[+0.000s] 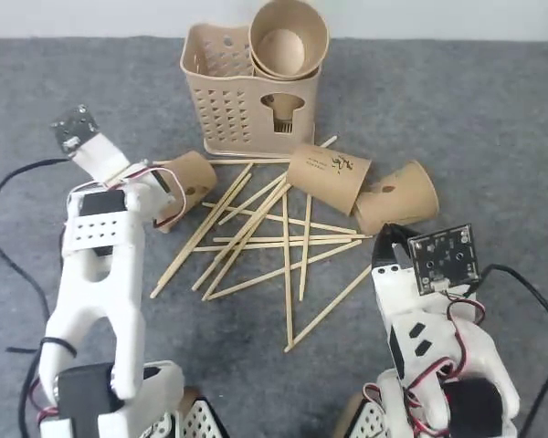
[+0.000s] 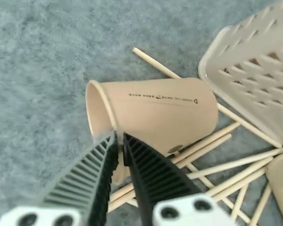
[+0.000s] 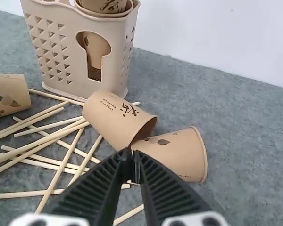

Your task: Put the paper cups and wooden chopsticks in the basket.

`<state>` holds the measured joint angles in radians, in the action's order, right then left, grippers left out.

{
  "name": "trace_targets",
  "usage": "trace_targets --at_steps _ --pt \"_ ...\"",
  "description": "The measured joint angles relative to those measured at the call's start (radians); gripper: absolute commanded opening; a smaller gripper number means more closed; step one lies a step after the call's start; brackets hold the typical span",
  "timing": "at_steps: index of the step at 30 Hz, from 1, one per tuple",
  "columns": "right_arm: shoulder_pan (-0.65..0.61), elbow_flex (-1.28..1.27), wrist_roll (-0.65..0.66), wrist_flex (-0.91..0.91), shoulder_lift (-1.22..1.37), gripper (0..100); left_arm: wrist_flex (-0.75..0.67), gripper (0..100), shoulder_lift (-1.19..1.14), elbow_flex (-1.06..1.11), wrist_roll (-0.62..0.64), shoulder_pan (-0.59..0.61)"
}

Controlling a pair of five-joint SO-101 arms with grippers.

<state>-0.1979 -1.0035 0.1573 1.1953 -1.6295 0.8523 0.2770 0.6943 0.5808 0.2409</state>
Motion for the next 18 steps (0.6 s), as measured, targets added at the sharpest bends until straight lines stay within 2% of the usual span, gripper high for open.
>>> trace_targets --at_steps 9,18 --pt "-0.002 -0.046 0.000 0.000 -0.005 0.9 0.005 1 0.008 -0.002 -0.009 0.009" --pt "0.000 -0.081 0.000 -0.011 -0.005 0.9 0.152 1 0.230 -0.063 -0.018 0.041"
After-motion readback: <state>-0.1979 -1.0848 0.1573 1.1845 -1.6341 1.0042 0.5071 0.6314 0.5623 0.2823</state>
